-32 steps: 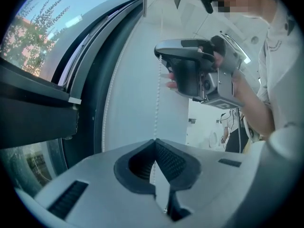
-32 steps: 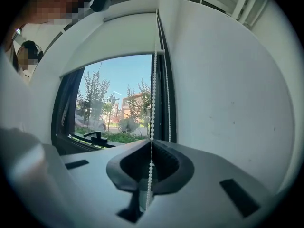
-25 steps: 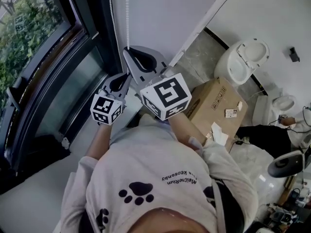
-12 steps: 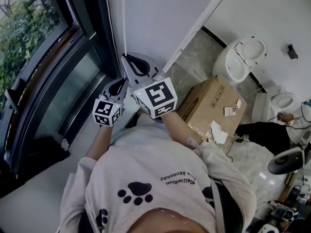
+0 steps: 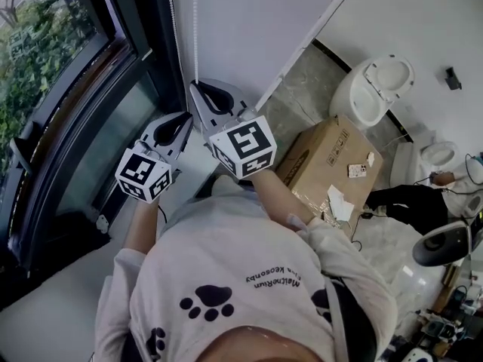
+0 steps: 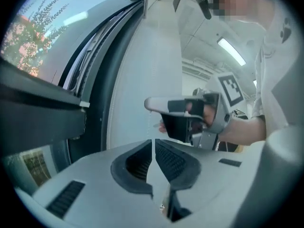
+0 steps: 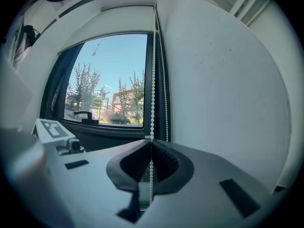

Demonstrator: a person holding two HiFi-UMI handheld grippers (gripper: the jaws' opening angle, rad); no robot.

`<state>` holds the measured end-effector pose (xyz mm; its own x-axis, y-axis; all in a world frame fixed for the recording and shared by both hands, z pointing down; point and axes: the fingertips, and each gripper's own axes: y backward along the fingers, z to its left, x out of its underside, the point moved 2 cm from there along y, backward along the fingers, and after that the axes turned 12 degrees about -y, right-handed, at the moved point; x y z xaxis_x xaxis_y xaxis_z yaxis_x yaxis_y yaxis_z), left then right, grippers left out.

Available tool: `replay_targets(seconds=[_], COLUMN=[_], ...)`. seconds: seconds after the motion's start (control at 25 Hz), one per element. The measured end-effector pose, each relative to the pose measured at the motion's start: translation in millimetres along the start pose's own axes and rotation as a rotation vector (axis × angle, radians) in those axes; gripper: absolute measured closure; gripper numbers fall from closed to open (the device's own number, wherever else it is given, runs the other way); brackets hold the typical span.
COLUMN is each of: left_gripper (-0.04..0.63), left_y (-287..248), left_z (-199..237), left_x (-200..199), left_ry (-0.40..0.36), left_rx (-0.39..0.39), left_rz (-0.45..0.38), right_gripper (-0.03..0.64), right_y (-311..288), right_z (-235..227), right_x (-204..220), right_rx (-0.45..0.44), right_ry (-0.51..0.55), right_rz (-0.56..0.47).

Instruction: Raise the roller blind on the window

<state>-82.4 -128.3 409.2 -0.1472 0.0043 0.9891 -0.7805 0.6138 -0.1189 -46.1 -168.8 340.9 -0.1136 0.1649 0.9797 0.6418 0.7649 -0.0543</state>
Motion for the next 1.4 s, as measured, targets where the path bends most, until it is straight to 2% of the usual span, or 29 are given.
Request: replay_targets(seconds=[0.28, 0.44, 0.52, 0.6, 1.08, 1.24, 1.4], left_gripper=[0.583, 0.58, 0.507, 0.488, 0.489, 0.56, 0.58], left_y=[13.5, 7.2, 2.8, -0.7, -11.4, -9.0, -11.1], left_z=[21.6, 26.8, 28.2, 30.0, 39.7, 42.0, 39.7], left_x=[-71.0, -110.1, -129.6, -146.6, -229.2, -243.4, -243.4], left_ry=[-0.031, -0.048, -0.037, -0.031, -0.177, -0.188, -0.194], left_rx=[-0.039, -0.012, 0.003, 0.016, 0.041, 0.04, 0.053], left_rz=[-0.071, -0.099, -0.134, -0.165, -0.213, -0.221, -0.207], right_gripper=[0.606, 0.606, 0.606, 0.606, 0.606, 0.606, 0.606], right_y=[-1.2, 0.1, 1.2, 1.8, 1.4, 0.4, 0.3], right_z=[-0.3, -2.5, -2.9, -2.4, 10.6, 12.3, 8.6], right_x=[0.7, -0.4, -0.6, 0.1, 3.4, 4.6, 5.5], right_rx=[-0.009, -0.021, -0.029, -0.038, -0.085, -0.094, -0.093], right_ry=[0.006, 0.013, 0.017, 0.018, 0.046, 0.053, 0.055], right_rz=[0.021, 0.031, 0.035, 0.037, 0.051, 0.049, 0.047])
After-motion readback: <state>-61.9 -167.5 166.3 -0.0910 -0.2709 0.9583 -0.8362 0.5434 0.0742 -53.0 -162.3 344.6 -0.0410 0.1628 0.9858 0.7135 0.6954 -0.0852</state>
